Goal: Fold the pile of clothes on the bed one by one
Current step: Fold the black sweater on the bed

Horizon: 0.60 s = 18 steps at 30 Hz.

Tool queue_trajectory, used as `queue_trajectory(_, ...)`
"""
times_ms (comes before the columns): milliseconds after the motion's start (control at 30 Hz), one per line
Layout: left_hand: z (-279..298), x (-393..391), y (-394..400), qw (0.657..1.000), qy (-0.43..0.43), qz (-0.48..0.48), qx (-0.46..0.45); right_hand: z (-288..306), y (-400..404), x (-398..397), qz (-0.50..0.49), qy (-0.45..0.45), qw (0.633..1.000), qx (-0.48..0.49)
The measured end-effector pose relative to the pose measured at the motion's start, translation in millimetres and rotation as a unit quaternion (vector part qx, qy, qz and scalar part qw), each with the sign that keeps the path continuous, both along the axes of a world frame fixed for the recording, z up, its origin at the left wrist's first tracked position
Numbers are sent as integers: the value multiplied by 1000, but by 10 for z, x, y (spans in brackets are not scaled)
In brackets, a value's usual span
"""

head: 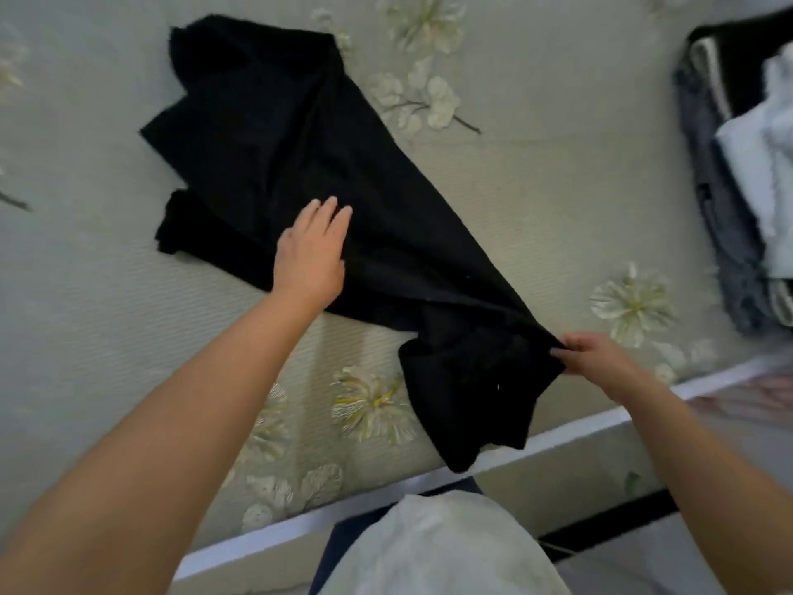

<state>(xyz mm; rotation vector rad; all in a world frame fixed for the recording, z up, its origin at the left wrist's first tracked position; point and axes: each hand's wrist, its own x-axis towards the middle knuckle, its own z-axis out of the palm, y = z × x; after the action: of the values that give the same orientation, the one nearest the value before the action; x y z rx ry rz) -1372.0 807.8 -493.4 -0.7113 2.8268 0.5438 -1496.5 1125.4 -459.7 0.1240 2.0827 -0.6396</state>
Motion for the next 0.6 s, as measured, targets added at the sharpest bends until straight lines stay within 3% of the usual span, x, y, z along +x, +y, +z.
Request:
queue_trajectory(100, -184, -228, 164, 983, -134, -126, -17, -228, 199, -52, 7, 82, 992, 92)
queue_trajectory(167, -297, -256, 270, 951, -233, -202, -6, -397, 158, -48, 23, 136, 987, 85)
queue_trajectory(233, -380, -191, 361, 933, -278, -226, -25, -518, 57, -49, 33, 197, 979, 43)
queue_trajectory(367, -438, -47, 383, 962, -191, -182, -67, -663, -39, -114, 89, 258, 962, 18)
queue_trajectory(467, -334, -117, 337, 996, -67, -60, 11, -611, -43, -269, 44, 253, 966, -17)
queue_trajectory(533, -148, -254, 346, 997, -35, 20, 64, -517, -50, -396, 26, 225, 974, -26)
queue_trajectory(600, 61, -421, 378, 997, -30, -10, 72, -383, -97, -514, 19, 188, 981, -46)
